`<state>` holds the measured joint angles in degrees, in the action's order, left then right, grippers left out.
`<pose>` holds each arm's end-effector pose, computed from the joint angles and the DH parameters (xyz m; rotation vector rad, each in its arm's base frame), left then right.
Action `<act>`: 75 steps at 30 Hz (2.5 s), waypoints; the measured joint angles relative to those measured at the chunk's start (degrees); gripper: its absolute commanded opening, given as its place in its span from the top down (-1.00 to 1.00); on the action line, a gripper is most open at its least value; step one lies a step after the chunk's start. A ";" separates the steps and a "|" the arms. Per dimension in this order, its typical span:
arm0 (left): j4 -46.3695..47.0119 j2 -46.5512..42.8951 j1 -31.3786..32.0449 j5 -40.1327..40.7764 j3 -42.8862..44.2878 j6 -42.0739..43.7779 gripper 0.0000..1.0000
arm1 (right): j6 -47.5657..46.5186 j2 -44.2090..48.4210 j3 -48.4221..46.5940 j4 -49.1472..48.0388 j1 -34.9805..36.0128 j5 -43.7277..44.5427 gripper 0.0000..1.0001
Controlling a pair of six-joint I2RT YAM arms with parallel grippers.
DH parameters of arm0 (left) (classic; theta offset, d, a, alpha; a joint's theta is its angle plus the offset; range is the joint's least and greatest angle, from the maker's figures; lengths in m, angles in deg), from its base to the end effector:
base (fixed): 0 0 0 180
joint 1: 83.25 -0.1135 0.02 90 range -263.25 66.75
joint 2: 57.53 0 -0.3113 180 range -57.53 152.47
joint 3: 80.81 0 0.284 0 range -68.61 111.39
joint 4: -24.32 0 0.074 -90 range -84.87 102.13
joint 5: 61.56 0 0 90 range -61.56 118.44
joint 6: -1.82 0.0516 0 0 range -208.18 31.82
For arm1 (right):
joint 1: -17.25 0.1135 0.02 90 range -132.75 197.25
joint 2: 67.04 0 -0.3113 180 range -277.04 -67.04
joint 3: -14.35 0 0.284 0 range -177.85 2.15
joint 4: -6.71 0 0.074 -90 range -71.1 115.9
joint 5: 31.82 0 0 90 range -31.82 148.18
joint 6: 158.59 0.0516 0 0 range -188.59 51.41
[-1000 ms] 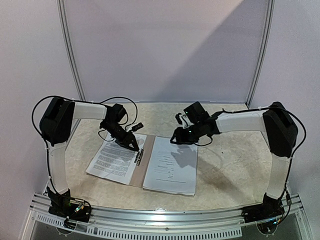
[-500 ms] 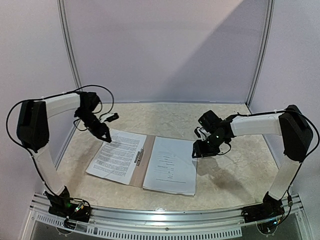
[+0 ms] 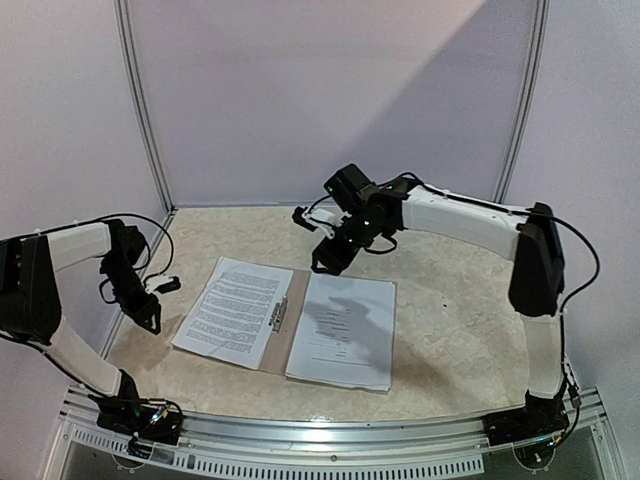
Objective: Put the files into the folder
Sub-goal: Rotate the folder with files at the center of the board, then pick up the folder with files from the center of the board.
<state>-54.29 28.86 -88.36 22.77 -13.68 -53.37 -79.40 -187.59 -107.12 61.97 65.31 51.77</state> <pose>0.2508 0.0173 0.2063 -0.7688 -2.9401 0.2128 0.3534 0.4020 0.2844 -1.2972 2.2051 0.3985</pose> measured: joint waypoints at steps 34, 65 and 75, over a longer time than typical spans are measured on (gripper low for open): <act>19.06 7.63 29.49 25.73 -6.10 5.51 0.25 | 16.20 -1.73 22.05 -7.76 -15.45 -5.46 0.03; 18.14 9.73 24.57 7.43 15.19 13.44 0.21 | 52.02 36.24 68.63 -25.35 4.39 -22.62 -0.06; 7.50 -1.05 39.10 -2.75 -5.92 14.99 0.22 | 67.19 41.46 81.55 -34.95 5.40 -25.55 -0.11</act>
<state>-46.79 27.81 -49.25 20.01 -19.60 -38.38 -12.21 -146.13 -25.57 27.02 70.71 26.22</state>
